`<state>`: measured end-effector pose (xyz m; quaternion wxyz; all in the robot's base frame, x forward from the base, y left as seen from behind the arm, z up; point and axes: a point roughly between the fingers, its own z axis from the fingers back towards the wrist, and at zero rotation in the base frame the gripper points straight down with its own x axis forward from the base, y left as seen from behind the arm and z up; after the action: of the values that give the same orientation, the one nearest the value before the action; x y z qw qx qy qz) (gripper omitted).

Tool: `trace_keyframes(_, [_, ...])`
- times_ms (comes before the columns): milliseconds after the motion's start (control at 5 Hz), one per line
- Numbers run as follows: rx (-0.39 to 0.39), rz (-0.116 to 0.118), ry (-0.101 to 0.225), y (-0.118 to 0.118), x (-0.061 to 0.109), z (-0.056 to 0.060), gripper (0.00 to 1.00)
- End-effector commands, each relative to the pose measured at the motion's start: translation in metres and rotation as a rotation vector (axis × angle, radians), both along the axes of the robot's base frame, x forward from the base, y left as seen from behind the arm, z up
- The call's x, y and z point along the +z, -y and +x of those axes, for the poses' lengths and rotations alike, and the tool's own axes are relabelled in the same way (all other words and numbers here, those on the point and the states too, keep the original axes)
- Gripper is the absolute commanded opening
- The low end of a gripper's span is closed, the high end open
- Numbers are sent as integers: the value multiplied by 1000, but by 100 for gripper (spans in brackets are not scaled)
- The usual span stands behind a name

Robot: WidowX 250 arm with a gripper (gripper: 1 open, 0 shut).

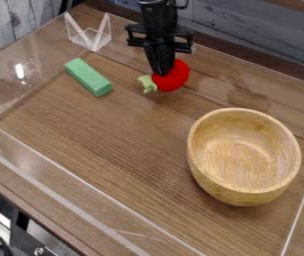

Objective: Move the red object to the right side of the table

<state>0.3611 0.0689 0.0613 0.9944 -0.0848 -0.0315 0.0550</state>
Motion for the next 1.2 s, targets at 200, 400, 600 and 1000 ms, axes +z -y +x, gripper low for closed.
trace_keyframes(200, [64,28,51,-32,16,12,0])
trace_keyframes(400, [76,31,45,-31,13,13,0])
trace_keyframes(600, [85,33,42,-28,11,15,100])
trace_keyframes(1000, [-61,37,44,-21,5,10,0])
